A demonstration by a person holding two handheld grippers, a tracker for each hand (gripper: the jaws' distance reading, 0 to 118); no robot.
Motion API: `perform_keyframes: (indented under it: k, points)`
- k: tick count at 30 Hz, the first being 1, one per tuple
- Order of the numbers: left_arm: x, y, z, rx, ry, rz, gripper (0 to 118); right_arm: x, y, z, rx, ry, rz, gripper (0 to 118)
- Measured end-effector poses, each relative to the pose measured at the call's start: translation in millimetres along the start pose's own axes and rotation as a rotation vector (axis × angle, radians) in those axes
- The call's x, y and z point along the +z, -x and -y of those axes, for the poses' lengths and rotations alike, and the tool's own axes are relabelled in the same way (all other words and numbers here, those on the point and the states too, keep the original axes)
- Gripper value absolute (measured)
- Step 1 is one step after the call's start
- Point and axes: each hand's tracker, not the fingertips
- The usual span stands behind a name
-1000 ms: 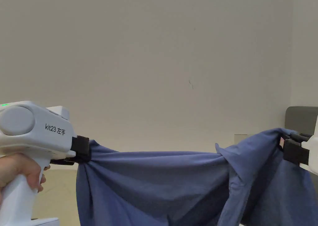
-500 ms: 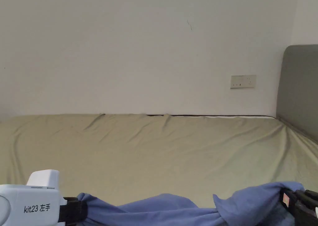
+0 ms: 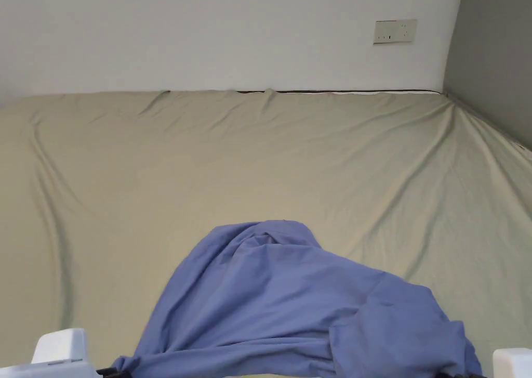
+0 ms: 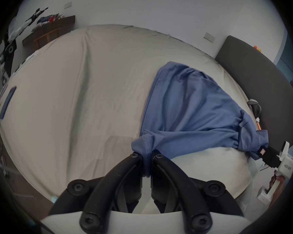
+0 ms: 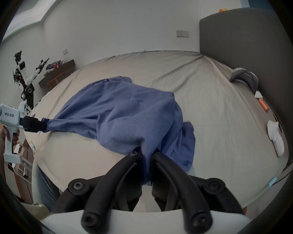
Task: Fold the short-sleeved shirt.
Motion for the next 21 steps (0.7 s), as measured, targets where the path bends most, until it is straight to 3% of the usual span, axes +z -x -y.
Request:
perform_keyframes:
  k: [2,3,4,5,6,7,11,14,15,16,17,18,19,20,21]
  points:
    - [-1.7,1.4,1.7,0.011,0.017,0.019,7,2.3,-0.2,0.7,-0.009,0.004,0.006,9]
    - [-0.7,-1.4,2.8,0.008,0.020,0.013,16,2.8,-0.4,-0.2,-0.022,-0.001,0.020,18]
    - [-0.8,-2.0,1.8,0.010,0.028,0.002,34,7.9,-1.7,-3.4,-0.054,-0.001,0.030,39]
    - [-0.3,-0.7,0.4,0.020,0.028,0.003,59,10.2,-2.9,-5.9,-0.072,0.002,0.033,67]
    - [1.8,1.9,-1.0,0.057,0.023,0.021,91,14.1,-3.8,-8.3,-0.085,-0.003,0.034,94]
    - [9.2,2.0,0.1,0.109,-0.004,0.056,104,22.5,-4.2,-12.0,-0.089,-0.017,0.036,97]
    - [54.5,-2.0,-16.3,0.179,-0.149,0.094,106,57.6,4.5,-41.4,-0.046,-0.183,0.066,96]
    - [92.9,-17.6,-33.1,0.100,-0.327,0.009,98,86.4,19.9,-68.2,-0.003,-0.375,0.072,94]
    - [108.1,-27.9,-34.9,0.051,-0.383,-0.028,74,94.7,25.9,-74.1,-0.001,-0.446,0.073,84]
    - [118.7,-34.2,-36.9,0.001,-0.443,-0.054,36,103.3,30.9,-79.7,0.006,-0.509,0.055,66]
    - [125.4,-38.1,-38.0,-0.040,-0.488,-0.071,0,109.2,34.6,-83.3,0.015,-0.534,0.026,35]
    - [129.9,-43.5,-40.7,-0.092,-0.472,-0.059,0,114.8,38.2,-87.8,0.028,-0.554,-0.025,0]
    - [128.9,-42.4,-45.7,-0.096,-0.477,-0.033,0,115.2,42.5,-90.0,0.007,-0.555,-0.064,0]
    - [129.1,-40.0,-46.2,-0.093,-0.454,-0.024,0,119.0,45.6,-88.8,0.020,-0.556,-0.041,0]
    - [129.0,-40.5,-46.2,-0.119,-0.433,-0.014,0,125.7,50.2,-97.0,0.112,-0.656,-0.046,0]
